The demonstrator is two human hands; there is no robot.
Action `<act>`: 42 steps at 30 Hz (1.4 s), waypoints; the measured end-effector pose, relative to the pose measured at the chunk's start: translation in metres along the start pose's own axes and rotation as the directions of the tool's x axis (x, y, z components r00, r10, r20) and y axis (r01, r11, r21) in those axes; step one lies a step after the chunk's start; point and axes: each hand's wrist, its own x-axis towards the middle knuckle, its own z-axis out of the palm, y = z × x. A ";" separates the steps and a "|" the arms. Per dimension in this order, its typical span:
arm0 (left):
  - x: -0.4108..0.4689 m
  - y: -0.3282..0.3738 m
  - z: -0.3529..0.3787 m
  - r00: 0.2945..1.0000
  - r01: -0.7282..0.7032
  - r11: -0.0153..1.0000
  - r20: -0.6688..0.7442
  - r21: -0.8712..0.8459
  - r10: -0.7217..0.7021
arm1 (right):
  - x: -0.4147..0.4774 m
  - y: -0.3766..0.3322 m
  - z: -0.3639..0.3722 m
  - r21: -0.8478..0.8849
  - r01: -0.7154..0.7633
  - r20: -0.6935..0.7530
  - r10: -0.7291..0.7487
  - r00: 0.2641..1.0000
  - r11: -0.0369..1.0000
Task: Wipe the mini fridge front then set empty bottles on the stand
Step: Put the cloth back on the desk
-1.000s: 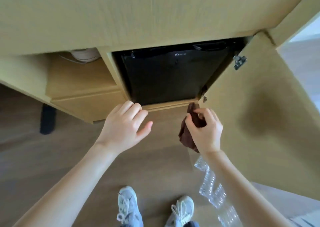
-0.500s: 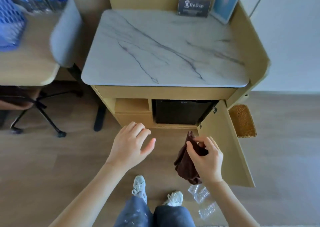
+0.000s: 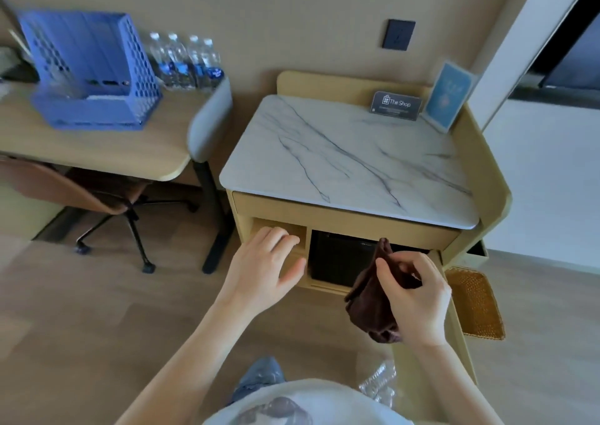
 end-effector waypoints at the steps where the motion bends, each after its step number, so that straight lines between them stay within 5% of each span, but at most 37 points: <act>1: -0.009 0.000 0.003 0.999 0.021 1.000 0.024 0.013 -0.021 | -0.003 0.002 0.001 0.016 -0.027 0.005 0.027 1.000 1.000; 13: -0.046 0.010 -0.006 0.958 0.225 0.971 0.164 0.081 -0.236 | 0.002 0.009 0.013 0.042 -0.051 0.135 0.045 0.990 0.998; 25: -0.070 -0.008 -0.035 0.905 0.396 0.908 0.109 0.141 -0.411 | 0.014 -0.001 0.054 0.115 -0.015 0.242 -0.014 0.970 0.993; 42: -0.106 -0.213 -0.098 0.871 0.478 0.871 0.060 0.115 -0.487 | 0.001 -0.091 0.262 0.144 -0.056 0.310 0.009 0.951 0.988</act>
